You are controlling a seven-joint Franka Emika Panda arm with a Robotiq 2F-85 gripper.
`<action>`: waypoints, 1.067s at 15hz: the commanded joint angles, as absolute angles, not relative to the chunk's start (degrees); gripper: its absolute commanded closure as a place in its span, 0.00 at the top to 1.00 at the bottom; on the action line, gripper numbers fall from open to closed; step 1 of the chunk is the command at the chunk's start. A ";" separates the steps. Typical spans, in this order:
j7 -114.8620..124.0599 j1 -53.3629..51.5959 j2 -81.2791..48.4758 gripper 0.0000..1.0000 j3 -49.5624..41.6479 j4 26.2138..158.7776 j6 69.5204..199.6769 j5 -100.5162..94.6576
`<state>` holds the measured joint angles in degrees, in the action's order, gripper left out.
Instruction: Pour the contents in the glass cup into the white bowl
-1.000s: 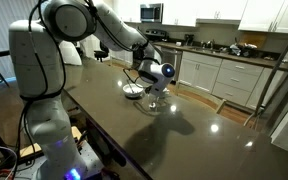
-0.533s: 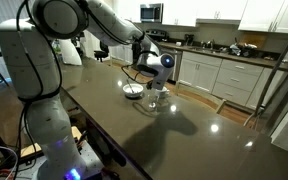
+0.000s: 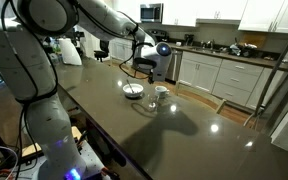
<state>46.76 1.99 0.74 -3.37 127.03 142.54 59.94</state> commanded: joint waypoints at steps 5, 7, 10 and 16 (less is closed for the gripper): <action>41.67 2.73 5.64 1.00 -3.41 128.53 136.94 55.61; 40.80 2.75 6.29 1.00 -3.37 128.62 136.02 54.96; 41.96 2.55 4.84 1.00 -3.01 127.26 136.89 55.70; 41.50 2.57 5.31 1.00 -2.99 127.80 136.86 55.70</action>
